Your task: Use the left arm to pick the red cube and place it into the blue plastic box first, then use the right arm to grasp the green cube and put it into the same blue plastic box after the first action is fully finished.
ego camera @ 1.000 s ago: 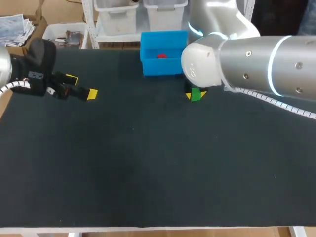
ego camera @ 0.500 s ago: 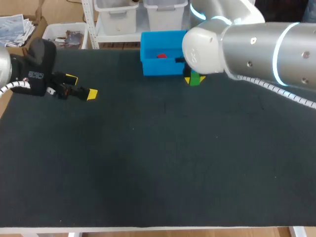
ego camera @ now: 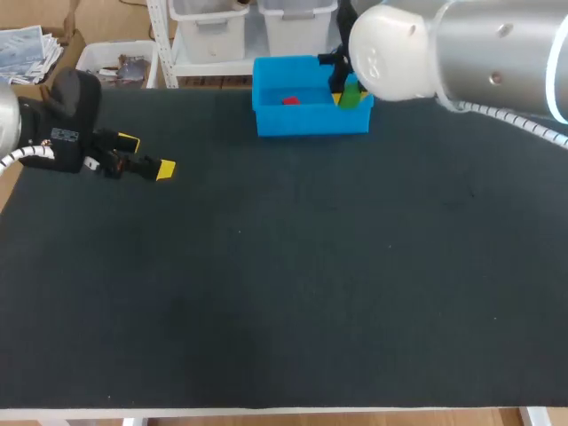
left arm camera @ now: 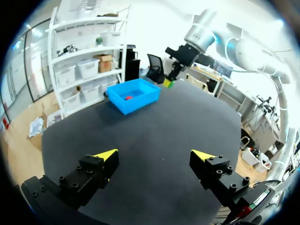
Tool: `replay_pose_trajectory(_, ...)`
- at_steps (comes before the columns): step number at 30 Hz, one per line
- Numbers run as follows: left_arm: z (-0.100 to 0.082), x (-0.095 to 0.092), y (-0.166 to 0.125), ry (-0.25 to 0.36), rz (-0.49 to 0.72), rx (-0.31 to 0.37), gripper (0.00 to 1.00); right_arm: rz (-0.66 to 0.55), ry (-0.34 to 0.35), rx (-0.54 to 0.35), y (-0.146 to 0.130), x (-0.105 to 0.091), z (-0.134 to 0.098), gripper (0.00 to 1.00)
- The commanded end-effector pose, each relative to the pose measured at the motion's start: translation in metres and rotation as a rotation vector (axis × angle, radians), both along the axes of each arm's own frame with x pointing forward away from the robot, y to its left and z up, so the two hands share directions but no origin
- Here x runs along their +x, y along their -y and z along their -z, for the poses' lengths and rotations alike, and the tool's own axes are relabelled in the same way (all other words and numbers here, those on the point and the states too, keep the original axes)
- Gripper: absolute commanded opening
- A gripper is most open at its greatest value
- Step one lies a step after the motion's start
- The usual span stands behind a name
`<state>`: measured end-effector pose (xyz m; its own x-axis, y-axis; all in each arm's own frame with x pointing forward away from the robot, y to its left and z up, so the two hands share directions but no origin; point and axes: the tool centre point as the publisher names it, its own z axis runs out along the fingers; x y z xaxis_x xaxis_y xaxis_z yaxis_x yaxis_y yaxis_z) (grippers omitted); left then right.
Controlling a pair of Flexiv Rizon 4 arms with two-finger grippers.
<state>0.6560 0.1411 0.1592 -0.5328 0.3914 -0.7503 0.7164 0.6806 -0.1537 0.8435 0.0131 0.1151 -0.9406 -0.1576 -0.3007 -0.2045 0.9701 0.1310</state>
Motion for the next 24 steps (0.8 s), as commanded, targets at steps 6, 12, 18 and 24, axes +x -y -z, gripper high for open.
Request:
replay_pose_trajectory(6, 0.003, -0.001, -0.002, 0.010, 0.005, -0.013, 1.00, -0.018, 0.153, 0.040, 0.003, -0.011, -0.010, 0.00)
replay_pose_trajectory(12, 0.003, -0.001, -0.002, 0.010, 0.005, -0.013, 1.00, -0.018, 0.153, 0.040, 0.003, -0.011, -0.010, 0.00)
replay_pose_trajectory(18, 0.003, -0.001, -0.002, 0.010, 0.005, -0.013, 1.00, -0.018, 0.153, 0.040, 0.003, -0.011, -0.010, 0.00)
replay_pose_trajectory(24, 0.003, -0.001, -0.002, 0.010, 0.005, -0.013, 1.00, -0.027, 0.161, 0.032, 0.008, 0.008, -0.008, 0.00)
